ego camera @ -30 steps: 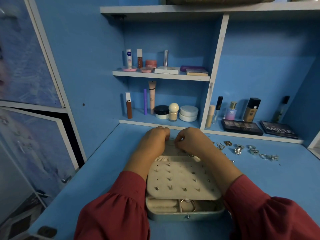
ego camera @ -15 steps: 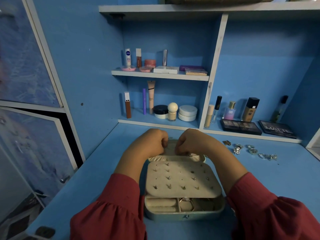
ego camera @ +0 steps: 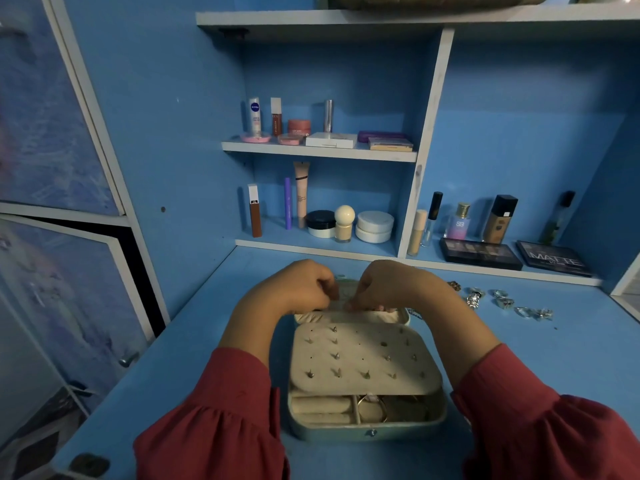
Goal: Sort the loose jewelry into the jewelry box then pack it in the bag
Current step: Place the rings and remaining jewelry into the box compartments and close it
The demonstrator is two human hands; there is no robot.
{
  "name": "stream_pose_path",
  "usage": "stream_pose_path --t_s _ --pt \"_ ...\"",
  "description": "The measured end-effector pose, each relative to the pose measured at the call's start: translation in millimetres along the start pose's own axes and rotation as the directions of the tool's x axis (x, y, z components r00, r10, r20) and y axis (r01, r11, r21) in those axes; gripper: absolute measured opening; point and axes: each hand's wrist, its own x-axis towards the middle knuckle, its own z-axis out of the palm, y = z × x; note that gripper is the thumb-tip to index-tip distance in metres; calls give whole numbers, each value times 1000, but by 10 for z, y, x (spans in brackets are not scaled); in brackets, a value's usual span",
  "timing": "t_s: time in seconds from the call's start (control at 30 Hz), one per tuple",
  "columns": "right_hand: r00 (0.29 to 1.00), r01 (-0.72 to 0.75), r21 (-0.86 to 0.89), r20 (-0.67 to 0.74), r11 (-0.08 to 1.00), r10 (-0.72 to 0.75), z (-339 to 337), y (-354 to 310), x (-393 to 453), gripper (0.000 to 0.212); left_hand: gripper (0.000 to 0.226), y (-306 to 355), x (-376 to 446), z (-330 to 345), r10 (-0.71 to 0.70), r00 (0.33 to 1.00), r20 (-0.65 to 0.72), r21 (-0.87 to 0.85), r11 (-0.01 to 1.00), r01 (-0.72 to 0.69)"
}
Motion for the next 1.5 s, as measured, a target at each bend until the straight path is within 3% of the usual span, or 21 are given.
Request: stream_pose_path --t_s 0.17,0.33,0.43,0.5,0.73,1.0,1.13,1.23,1.37,1.5 --pt "996 85 45 29 995 -86 115 -141 31 42 26 37 1 9 3 1000 29 -77 997 0" --pt "998 61 367 -27 928 -55 56 -39 42 35 26 -4 -14 -32 -6 1000 -15 -150 989 4" --pt "994 59 242 -99 968 -36 -25 18 17 17 26 -57 -29 -74 -24 997 -78 -130 991 13" --pt "998 48 180 -49 983 -40 -15 35 3 8 26 -71 -41 -88 -34 998 -48 -85 996 30" --pt "990 120 91 67 989 -126 125 -101 54 27 32 -72 -29 -55 -31 991 129 10 999 30" --pt "978 169 96 106 981 -179 147 -118 23 20 28 -106 -16 -52 -22 990 136 11 1000 20" --pt "988 150 172 8 974 -154 90 -59 47 11 21 -100 -27 -56 -20 992 122 18 1000 18" --pt "993 96 77 -80 992 -90 42 31 79 16 31 -91 -42 -61 -3 992 126 -7 1000 3" --pt "995 97 -63 19 993 -96 67 18 86 23 37 -87 -48 -70 7 989 149 25 1000 -11" --pt "984 173 -33 40 984 -171 37 -73 19 27 33 -86 -62 -85 3 992 126 14 1000 -5"
